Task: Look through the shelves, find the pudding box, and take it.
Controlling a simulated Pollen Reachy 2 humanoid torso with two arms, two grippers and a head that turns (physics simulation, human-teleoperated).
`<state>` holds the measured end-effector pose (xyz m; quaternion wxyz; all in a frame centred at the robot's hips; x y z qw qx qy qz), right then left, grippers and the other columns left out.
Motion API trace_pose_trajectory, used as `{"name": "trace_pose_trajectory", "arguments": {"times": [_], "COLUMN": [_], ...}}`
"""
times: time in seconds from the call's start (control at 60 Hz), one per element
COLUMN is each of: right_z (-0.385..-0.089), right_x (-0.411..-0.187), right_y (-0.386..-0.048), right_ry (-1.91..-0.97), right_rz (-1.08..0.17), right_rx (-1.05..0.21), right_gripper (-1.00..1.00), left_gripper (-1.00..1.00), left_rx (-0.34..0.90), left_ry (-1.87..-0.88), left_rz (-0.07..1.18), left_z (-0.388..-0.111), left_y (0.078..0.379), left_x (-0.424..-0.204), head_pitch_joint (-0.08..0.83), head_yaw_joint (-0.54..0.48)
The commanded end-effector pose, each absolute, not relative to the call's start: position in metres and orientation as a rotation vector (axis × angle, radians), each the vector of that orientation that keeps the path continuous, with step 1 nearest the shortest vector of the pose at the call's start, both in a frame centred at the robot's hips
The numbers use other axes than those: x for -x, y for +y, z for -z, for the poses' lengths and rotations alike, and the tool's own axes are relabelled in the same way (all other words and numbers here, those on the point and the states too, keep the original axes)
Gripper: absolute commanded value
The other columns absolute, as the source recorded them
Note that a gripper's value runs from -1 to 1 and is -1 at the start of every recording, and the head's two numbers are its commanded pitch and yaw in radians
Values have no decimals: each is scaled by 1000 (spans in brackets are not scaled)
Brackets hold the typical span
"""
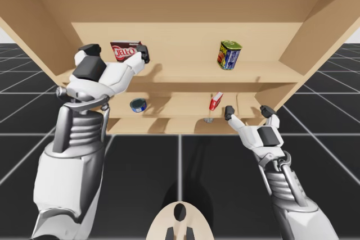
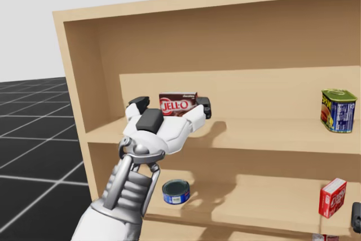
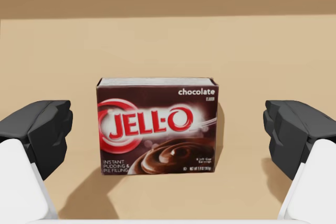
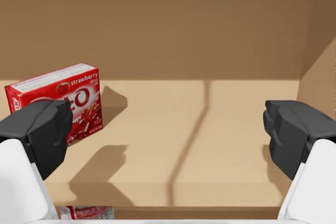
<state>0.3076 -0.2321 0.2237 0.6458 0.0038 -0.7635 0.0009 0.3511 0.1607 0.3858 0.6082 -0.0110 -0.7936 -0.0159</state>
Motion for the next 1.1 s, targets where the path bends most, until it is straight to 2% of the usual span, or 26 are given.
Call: {"name": "trace_pose_trajectory", "arguments": {"times": [0.017,0.3,0.55,0.567,0.583,0.6,0.617,0.633,0.667,0.767,0.933,1.1], "right_z": [-223,-222,-222,-222,-222,-222,-222,-221,-221,-221,-221,-221], "right_x": [-307,-307,-307,-307,-308,-308,-308,-308,-308,-308,-308,-308], "right_y": [-230,-231,-231,-231,-231,-231,-231,-231,-231,-231,-231,-232], "right_ry": [-1738,-1743,-1743,-1743,-1742,-1742,-1742,-1741,-1740,-1737,-1737,-1738], "right_rz": [16,19,20,19,19,19,19,19,19,18,19,21], "right_rx": [-15,-5,-2,-1,-1,-1,-1,-2,-2,-2,-4,-5], "right_gripper": [-1000,-1000,-1000,-1000,-1000,-1000,-1000,-1000,-1000,-1000,-1000,-1000], "left_gripper": [-1000,-1000,-1000,-928,-736,-645,-406,617,907,1000,1000,1000], "left_rx": [9,-7,-4,-3,-3,-4,-5,-5,-4,6,10,5], "left_ry": [-1515,-1468,-1452,-1452,-1452,-1452,-1452,-1452,-1452,-1454,-1479,-1547], "left_rz": [-41,-61,-50,-49,-48,-47,-47,-45,-42,-37,-29,-12], "left_z": [-380,-371,-371,-371,-371,-371,-371,-371,-371,-371,-378,-395], "left_y": [148,139,134,134,133,133,133,132,132,133,135,135], "left_x": [-380,-407,-420,-421,-421,-421,-421,-421,-422,-423,-420,-400], "head_pitch_joint": [139,149,158,159,159,160,160,161,162,164,167,168], "head_yaw_joint": [268,271,270,269,269,269,268,267,267,266,265,264]}}
